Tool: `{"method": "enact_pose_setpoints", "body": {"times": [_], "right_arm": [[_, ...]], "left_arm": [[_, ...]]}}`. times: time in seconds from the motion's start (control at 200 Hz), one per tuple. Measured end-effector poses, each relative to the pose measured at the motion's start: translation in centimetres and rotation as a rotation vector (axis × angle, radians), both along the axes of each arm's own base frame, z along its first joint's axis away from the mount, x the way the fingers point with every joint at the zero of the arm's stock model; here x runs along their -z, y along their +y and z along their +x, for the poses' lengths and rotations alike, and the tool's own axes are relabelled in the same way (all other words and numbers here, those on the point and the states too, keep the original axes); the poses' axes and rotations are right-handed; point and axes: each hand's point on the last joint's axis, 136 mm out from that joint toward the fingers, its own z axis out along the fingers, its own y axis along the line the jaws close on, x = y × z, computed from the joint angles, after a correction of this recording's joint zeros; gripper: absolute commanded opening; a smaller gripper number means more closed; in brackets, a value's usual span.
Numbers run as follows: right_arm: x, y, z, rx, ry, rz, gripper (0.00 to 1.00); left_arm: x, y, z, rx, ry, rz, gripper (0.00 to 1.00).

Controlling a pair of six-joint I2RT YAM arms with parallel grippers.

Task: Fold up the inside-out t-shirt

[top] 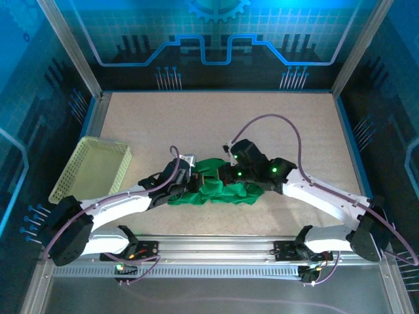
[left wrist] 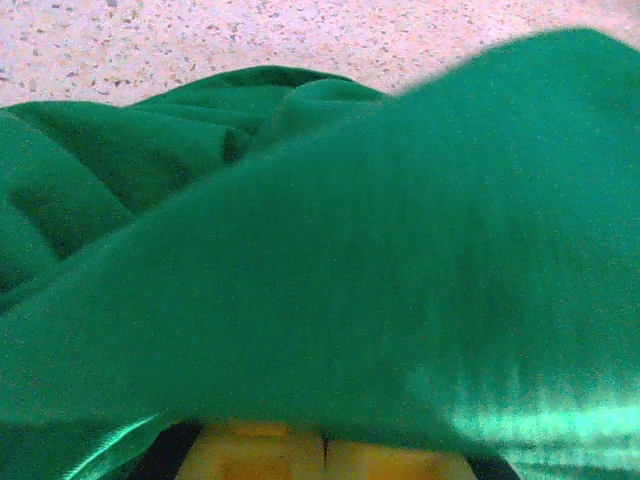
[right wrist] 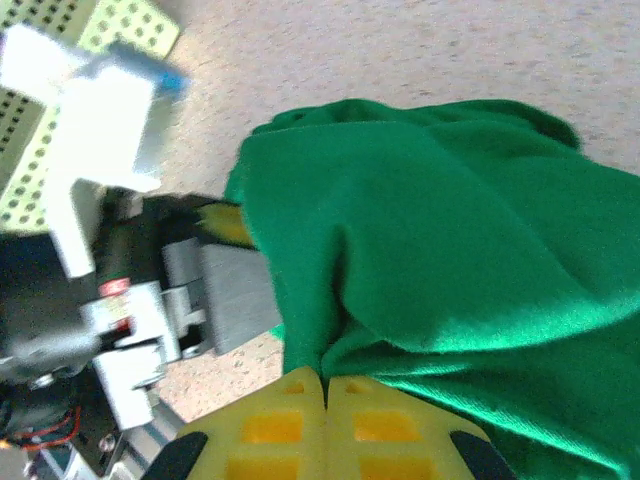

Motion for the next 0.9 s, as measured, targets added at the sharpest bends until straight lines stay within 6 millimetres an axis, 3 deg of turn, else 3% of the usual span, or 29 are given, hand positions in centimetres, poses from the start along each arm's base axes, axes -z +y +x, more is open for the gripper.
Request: {"method": "enact_pose_setpoints", "body": {"times": [0.18, 0.285, 0.37, 0.485, 0.575, 0.74, 0.9], "right_arm": [[0.8, -3.0, 2.3, 0.108, 0.028, -0.006, 0.0], [1.6, -3.4, 2.6, 0.117, 0.032, -0.039, 0.2], [3.2, -4.3, 3.1, 0.136, 0.034, -0.121, 0.42], [4.6, -5.6, 2.9, 0.153, 0.038, -0.22, 0.55], [4.6, -5.5, 2.1, 0.132, 0.016, -0.263, 0.58], [3.4, -2.7, -1.3, 0.029, -0.017, -0.24, 0.6], [5.5, -2.3, -1.5, 0.052, 0.034, -0.274, 0.56]], "left_arm": [[-1.8, -0.9, -3.0, 0.134, -0.074, -0.071, 0.0], [-2.7, -1.4, -4.0, 0.186, -0.101, -0.129, 0.0], [-2.2, -1.4, -4.6, 0.205, -0.089, -0.138, 0.0], [-1.3, -1.6, -4.8, 0.214, -0.06, -0.134, 0.0], [-0.6, -1.9, -4.8, 0.22, -0.041, -0.13, 0.0], [0.3, -2.6, -4.6, 0.224, -0.005, -0.147, 0.0], [-0.3, -3.3, -4.6, 0.236, -0.008, -0.195, 0.0]]}}
